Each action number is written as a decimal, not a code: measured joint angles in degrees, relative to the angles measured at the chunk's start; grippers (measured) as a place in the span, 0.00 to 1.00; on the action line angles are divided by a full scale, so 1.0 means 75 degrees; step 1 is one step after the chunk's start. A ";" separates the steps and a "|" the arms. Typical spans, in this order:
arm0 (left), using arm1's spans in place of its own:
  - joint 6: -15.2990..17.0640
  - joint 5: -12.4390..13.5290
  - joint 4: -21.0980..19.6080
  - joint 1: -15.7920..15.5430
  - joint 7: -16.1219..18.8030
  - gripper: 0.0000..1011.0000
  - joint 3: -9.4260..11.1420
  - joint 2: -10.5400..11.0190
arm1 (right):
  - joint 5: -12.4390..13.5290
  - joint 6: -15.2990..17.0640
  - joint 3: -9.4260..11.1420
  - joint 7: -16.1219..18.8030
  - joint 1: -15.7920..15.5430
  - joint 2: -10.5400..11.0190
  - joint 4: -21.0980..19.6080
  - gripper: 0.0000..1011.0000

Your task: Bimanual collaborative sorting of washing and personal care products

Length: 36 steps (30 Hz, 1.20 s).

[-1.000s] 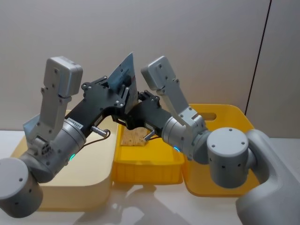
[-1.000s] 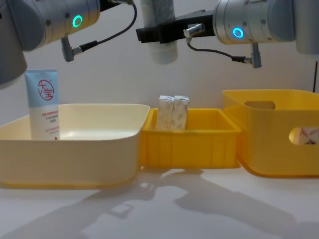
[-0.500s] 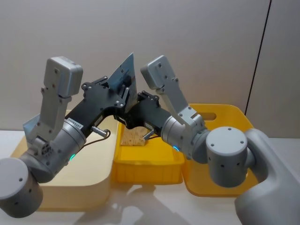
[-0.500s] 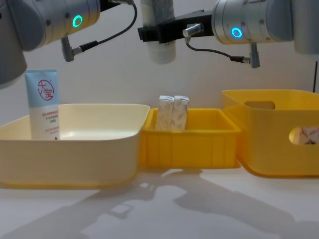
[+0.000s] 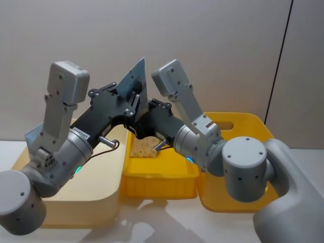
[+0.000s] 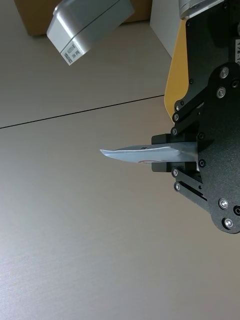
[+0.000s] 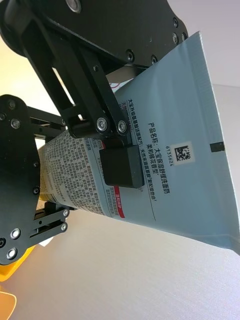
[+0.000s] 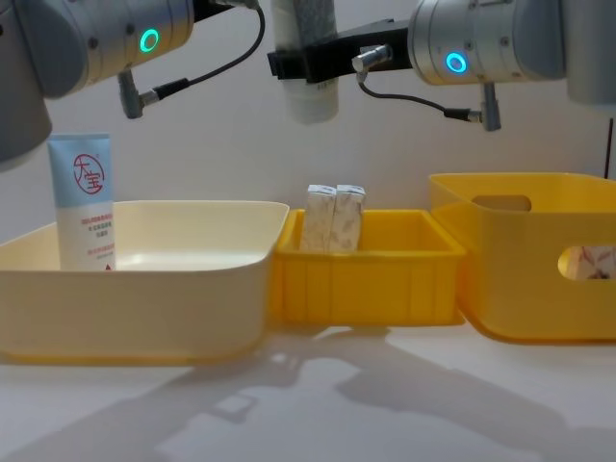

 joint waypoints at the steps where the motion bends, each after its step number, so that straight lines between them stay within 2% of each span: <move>1: 0.0000 0.0000 -0.0001 0.0000 0.0000 0.19 0.0000 0.0000 | 0.0000 0.0000 0.0000 0.0000 0.0001 -0.0001 0.0001 0.55; 20: -0.0003 0.0000 0.0000 0.0000 0.0000 0.19 -0.0001 -0.0001 | 0.0001 0.0002 0.0000 0.0000 0.0003 -0.0002 0.0009 0.55; 25: -0.0008 -0.0001 0.0000 0.0000 0.0000 0.27 -0.0001 -0.0005 | -0.0007 0.0008 -0.0001 -0.0001 0.0001 -0.0001 0.0011 0.55; 26: -0.0008 -0.0001 0.0000 -0.0001 0.0000 0.32 -0.0001 -0.0005 | -0.0007 0.0008 0.0000 -0.0001 0.0001 -0.0001 0.0011 0.55; 31: -0.0008 0.0000 0.0001 -0.0001 0.0000 0.46 -0.0001 -0.0005 | -0.0008 0.0008 -0.0001 -0.0002 0.0001 -0.0002 0.0012 0.55; 32: -0.0008 0.0000 0.0000 0.0000 0.0000 0.52 -0.0001 -0.0005 | -0.0008 0.0008 -0.0002 -0.0004 0.0001 -0.0002 0.0012 0.55; 36: -0.0008 0.0001 0.0001 0.0000 0.0000 0.59 -0.0001 -0.0005 | -0.0007 0.0008 0.0001 -0.0041 0.0001 0.0001 0.0008 0.55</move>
